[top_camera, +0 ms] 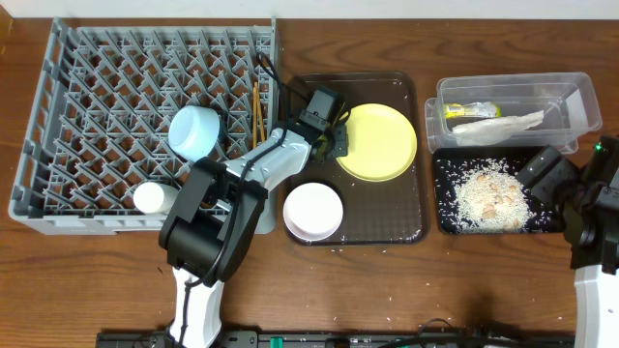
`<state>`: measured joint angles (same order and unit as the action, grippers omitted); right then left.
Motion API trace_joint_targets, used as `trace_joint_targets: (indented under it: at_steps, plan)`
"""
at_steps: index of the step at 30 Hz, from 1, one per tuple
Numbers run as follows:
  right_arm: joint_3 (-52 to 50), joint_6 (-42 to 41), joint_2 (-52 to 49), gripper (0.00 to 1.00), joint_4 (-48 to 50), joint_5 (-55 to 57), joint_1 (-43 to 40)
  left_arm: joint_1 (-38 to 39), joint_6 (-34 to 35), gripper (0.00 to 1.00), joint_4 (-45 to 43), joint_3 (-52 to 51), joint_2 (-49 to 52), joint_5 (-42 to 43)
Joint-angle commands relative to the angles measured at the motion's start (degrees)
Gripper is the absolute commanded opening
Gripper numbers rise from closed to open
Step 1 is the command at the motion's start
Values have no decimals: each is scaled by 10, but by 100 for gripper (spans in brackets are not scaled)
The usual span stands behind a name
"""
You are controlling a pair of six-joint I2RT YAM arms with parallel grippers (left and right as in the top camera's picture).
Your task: Sort waste into correct bins and load items into the dishwasher
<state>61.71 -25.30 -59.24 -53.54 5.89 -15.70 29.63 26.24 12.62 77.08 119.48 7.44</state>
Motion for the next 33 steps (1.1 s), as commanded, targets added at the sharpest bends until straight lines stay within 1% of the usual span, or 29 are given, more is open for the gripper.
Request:
trace_joint_targets:
  at_steps: [1, 7, 12, 15, 20, 24, 27, 30, 33]
  plan:
    - [1, -8, 0, 99, -1, 5, -4, -4, -37, 7, 1, -1, -38, -7]
    - [1, -8, 0, 99, -1, 5, -4, -10, -80, 7, 2, 0, -112, -7]
    - [1, -8, 0, 99, -1, 5, -4, -26, -93, 7, 15, 0, -167, -7]
    - [1, -8, 0, 99, -1, 5, -4, -47, -106, 7, 25, 0, -207, -6]
    - [1, -8, 0, 99, -1, 5, -4, -97, -163, 7, 56, 0, -298, -7]
    - [1, -8, 0, 99, -1, 5, -4, -132, -164, 8, 87, 0, -349, -7]
    - [1, -8, 0, 99, -1, 5, -4, -133, -163, 8, 99, 0, -351, -4]
    - [1, -8, 0, 99, -1, 5, -4, -104, -163, 8, 94, 0, -310, -4]
    - [1, -8, 0, 99, -1, 5, -4, -75, -164, 7, 83, 0, -246, -7]
